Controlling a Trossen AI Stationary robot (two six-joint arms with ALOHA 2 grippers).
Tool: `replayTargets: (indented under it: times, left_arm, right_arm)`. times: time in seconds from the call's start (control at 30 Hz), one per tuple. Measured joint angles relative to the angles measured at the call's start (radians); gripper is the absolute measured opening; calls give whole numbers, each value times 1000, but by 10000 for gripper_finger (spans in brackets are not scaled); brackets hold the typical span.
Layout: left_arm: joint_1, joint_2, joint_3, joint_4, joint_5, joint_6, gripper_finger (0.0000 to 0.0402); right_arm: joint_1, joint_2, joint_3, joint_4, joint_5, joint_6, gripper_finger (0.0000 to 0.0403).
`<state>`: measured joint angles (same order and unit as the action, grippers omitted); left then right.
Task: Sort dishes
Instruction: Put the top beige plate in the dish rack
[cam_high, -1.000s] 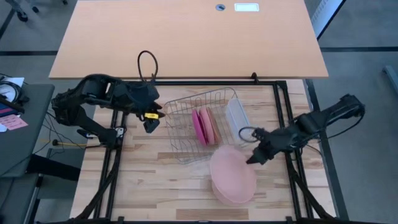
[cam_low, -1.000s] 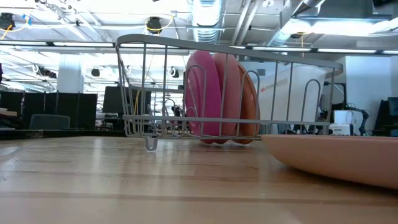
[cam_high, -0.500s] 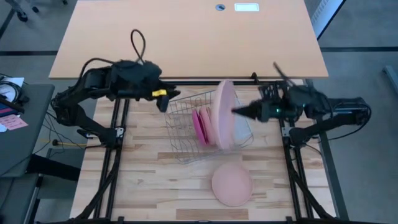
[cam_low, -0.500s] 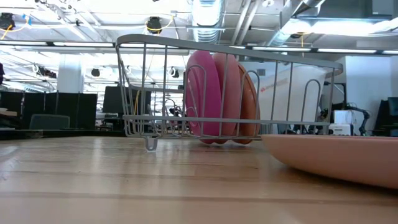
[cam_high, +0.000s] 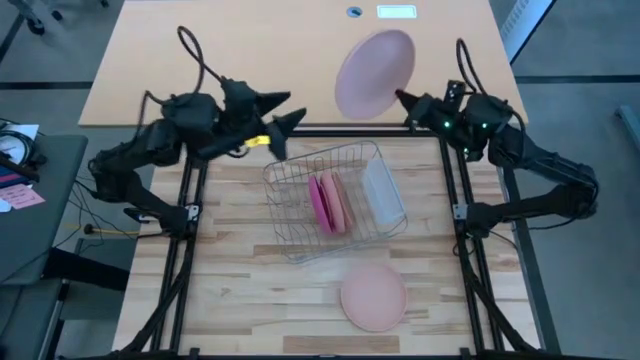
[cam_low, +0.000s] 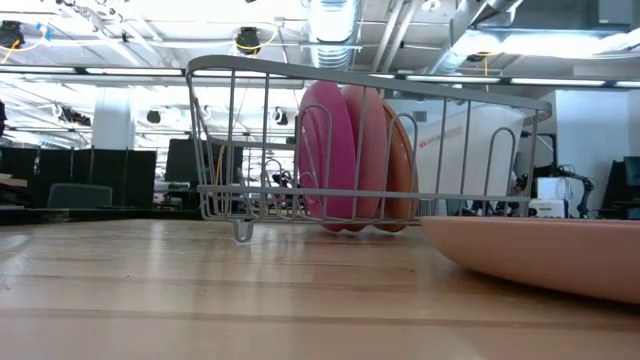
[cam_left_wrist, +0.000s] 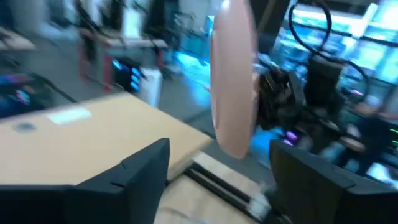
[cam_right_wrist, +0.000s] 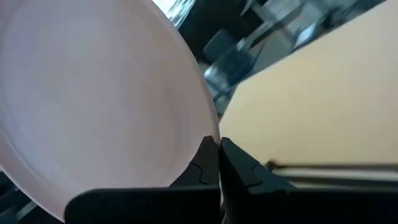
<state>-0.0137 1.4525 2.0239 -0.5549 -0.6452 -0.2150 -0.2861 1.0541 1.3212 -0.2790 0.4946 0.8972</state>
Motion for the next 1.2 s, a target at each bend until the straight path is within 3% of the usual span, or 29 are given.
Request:
replayTargets:
  times: [0.1, 0.3, 0.57, 0.73, 0.9, 1.07, 1.2]
  left_arm:
    - [-20, 41, 0, 72, -168, 58, 280]
    - [-57, 138, 0, 272, -232, 210, 274]
    - [-52, 206, 0, 284, -502, 309, 270]
    - [-37, 203, 0, 288, -430, 307, 269]
    - [-21, 204, 0, 282, -426, 304, 266]
    - [6, 214, 0, 280, -423, 309, 229]
    - [15, 219, 0, 280, -353, 317, 187]
  right_arm:
    - [-7, 13, 0, -13, 55, -15, 0]
    - [-2, 50, 0, -84, 156, 16, 0]
    - [45, 66, 0, -79, 162, 9, 0]
    - [75, 66, 0, -81, 192, -30, 0]
    - [78, 66, 0, -80, 194, -32, 0]
    - [78, 66, 0, -80, 194, -43, 0]
    - [78, 66, 0, -81, 196, -46, 0]
